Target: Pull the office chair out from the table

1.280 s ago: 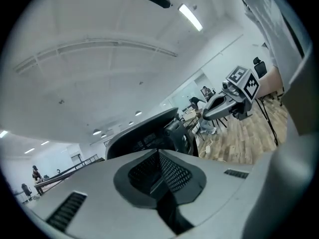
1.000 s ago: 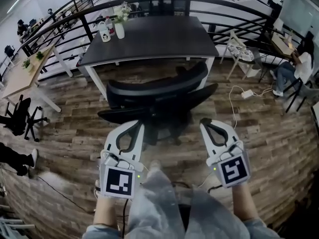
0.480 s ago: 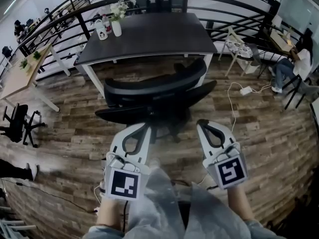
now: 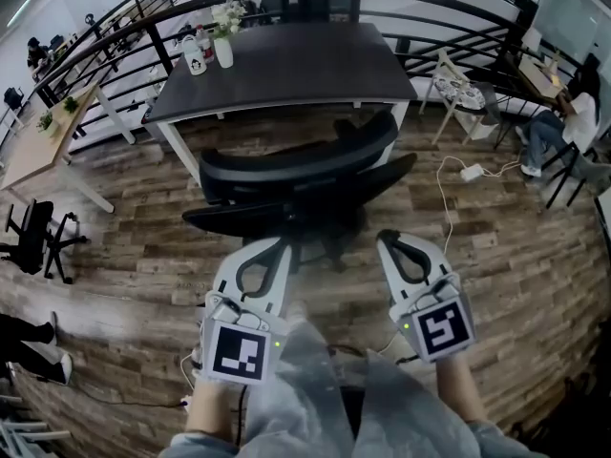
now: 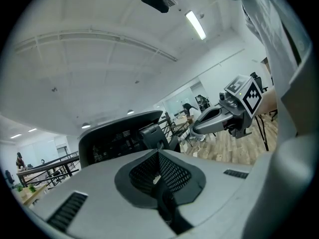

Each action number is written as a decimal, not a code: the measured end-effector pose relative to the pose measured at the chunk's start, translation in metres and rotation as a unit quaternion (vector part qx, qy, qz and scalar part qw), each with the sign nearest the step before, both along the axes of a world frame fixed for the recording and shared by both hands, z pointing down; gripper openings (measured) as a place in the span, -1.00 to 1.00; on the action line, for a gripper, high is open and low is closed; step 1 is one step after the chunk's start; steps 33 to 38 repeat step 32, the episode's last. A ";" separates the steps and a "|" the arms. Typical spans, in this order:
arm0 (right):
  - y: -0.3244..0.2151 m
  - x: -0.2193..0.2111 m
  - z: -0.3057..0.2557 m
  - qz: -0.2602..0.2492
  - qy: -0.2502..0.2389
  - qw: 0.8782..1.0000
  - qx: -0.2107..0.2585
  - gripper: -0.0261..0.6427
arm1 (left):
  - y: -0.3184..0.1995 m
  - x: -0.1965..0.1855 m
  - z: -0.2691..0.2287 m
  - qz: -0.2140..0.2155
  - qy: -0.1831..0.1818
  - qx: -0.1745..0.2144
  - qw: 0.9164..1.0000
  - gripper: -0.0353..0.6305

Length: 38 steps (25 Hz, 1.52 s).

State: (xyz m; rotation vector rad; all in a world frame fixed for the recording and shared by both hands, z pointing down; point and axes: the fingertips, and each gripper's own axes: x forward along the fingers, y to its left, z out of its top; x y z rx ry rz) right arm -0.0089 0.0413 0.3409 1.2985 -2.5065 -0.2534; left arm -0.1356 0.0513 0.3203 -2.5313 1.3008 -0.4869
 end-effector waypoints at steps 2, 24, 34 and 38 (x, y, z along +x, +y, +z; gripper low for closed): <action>0.002 0.000 0.000 0.000 0.002 1.000 -0.001 -0.92 | 0.002 0.001 0.000 0.001 0.000 -0.001 1.000 -0.89; 0.005 0.005 0.009 0.004 0.021 1.000 -0.006 -0.92 | 0.007 0.011 0.005 0.022 -0.002 -0.001 1.000 -0.89; 0.008 0.003 0.009 0.001 0.031 1.000 -0.002 -0.91 | 0.011 0.014 0.004 0.030 0.002 0.001 1.000 -0.89; 0.008 0.003 0.009 0.001 0.031 1.000 -0.002 -0.91 | 0.011 0.014 0.004 0.030 0.002 0.001 1.000 -0.89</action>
